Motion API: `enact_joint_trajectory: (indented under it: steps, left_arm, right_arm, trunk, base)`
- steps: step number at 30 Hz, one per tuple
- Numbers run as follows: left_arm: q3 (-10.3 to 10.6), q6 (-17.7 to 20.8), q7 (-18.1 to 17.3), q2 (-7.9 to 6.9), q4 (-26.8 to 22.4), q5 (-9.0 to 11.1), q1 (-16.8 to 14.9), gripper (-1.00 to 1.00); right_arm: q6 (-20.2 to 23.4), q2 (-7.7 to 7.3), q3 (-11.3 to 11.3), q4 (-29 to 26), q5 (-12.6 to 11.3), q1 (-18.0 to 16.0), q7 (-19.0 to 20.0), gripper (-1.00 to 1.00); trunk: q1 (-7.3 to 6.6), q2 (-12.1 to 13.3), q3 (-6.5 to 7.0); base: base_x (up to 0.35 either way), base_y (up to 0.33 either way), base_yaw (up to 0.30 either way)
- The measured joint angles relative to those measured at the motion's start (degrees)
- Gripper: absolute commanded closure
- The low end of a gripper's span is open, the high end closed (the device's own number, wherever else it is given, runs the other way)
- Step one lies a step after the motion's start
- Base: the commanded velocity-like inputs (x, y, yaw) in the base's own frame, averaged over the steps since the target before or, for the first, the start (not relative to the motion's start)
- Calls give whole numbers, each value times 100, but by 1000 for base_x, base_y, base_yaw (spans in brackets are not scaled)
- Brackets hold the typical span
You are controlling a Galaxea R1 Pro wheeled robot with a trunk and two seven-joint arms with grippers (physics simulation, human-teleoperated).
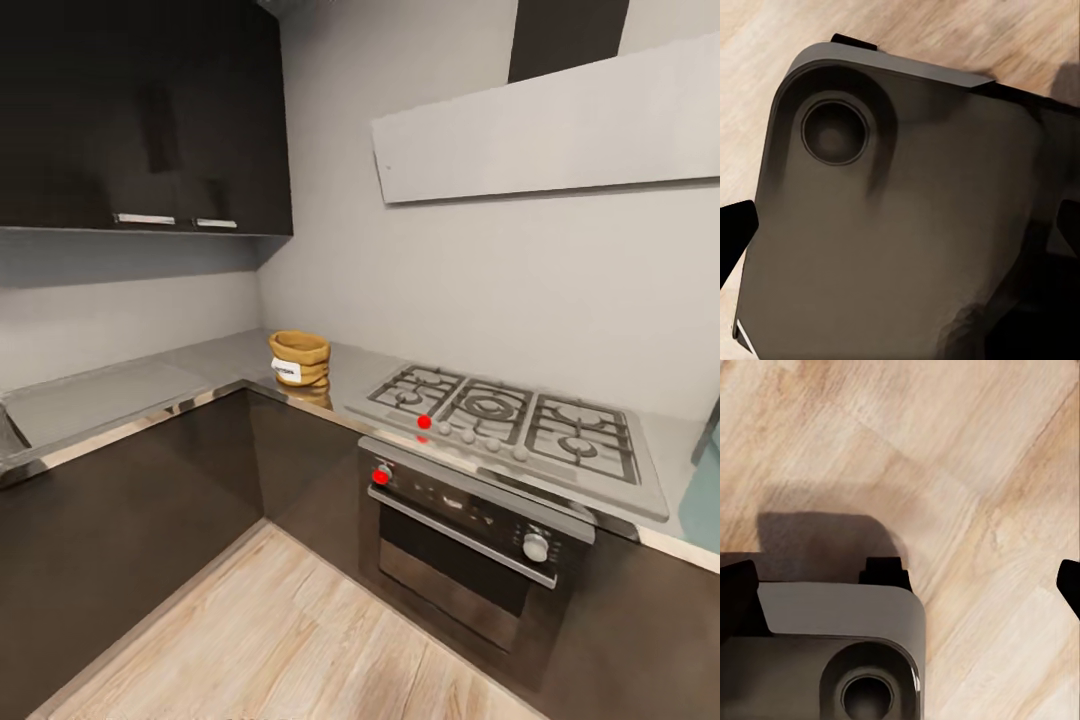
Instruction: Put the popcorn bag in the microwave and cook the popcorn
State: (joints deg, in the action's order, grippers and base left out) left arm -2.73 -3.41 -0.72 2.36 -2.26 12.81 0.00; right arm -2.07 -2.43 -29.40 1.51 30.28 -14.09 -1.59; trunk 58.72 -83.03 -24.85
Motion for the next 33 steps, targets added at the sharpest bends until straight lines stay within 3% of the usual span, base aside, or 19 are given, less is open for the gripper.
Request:
enact_joint_trajectory:
  steps: [16, 19, 24, 33]
  left_arm:
    - [-8, 0, 0, 17, 0, -8, 0, -100]
    - [-8, 0, 0, 18, 0, -10, 0, -100]
    - [-1, 5, 0, 10, 1, -2, 0, -100]
    - [0, 8, -3, 1, 0, 0, 0, -100]
  right_arm:
    - [2, -9, 2, 0, 1, 0, 0, -100]
    - [1, 1, 9, 0, 146, 0, 4, -100]
    - [-5, -7, 2, 0, 450, 0, 5, -100]
    - [7, -14, 9, 0, 489, 0, 8, -100]
  trunk:
    - [0, 0, 40]
    - [0, 0, 40]
    - [-3, 0, 40]
    - [-4, 0, 40]
  base:
    - [0, 0, 251]
    - [37, 0, 29]
    - [264, 0, 3]
    - [320, 0, 0]
